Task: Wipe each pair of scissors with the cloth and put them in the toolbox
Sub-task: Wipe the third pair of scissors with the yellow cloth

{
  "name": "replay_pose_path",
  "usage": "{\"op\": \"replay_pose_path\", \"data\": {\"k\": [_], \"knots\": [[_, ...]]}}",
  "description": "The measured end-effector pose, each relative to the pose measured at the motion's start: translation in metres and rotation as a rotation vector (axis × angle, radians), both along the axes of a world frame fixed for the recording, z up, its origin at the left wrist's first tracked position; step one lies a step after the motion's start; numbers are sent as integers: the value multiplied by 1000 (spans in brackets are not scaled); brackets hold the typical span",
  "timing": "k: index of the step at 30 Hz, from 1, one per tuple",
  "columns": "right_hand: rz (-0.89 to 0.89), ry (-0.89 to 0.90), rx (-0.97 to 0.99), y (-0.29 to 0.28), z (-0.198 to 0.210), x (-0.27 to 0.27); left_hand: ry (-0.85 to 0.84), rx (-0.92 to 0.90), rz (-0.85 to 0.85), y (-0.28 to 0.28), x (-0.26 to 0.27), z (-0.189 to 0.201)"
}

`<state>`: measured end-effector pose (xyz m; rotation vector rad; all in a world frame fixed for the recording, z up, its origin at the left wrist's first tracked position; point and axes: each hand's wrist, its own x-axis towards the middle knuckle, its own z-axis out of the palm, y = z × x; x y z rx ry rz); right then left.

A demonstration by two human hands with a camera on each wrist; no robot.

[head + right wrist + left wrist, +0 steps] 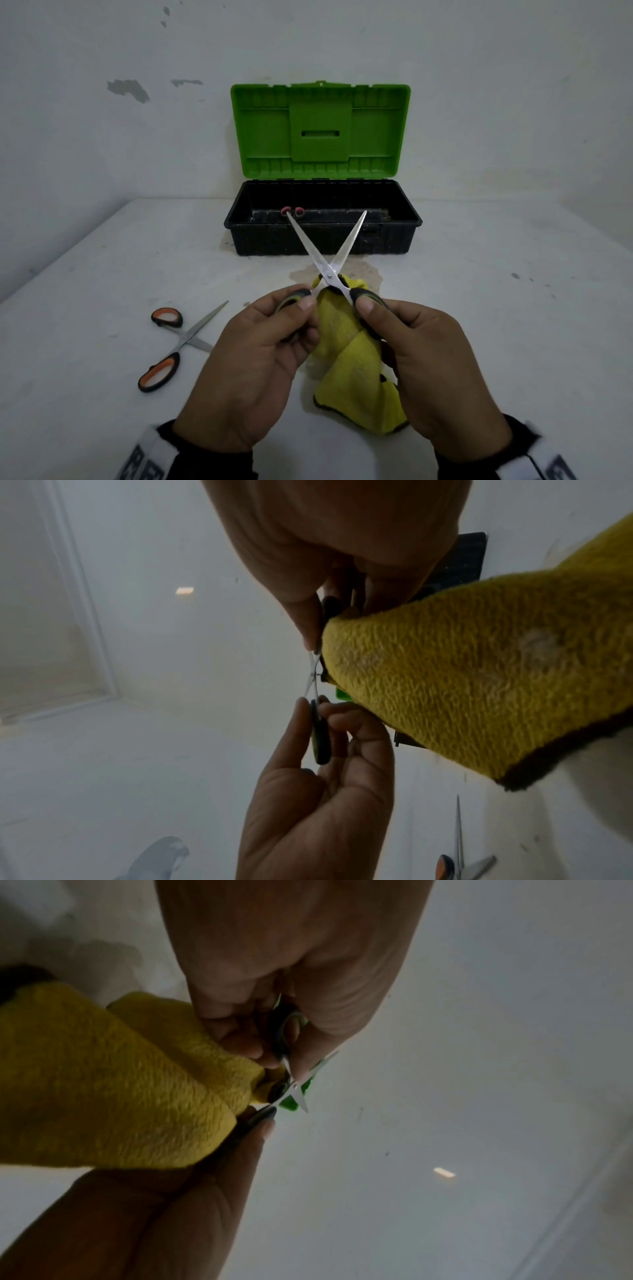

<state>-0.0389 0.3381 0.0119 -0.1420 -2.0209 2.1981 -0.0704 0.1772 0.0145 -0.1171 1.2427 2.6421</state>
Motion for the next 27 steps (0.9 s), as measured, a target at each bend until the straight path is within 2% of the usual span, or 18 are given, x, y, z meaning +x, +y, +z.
{"op": "replay_pose_path", "data": {"k": [3,11,16,18,23,27], "knots": [[-24,5,25,-6,3,4,16,119,44,5,3,2],[-37,17,84,-21,-1,8,123,225,176,20,11,-2],[-16,99,252,-22,-4,7,151,39,276,22,11,-1],[-4,125,288,-19,-2,8,150,28,282,14,9,3],[31,-3,144,9,-7,1,127,54,253,-6,3,1],[45,-9,0,25,-5,-4,95,29,220,-11,4,-2]]}}
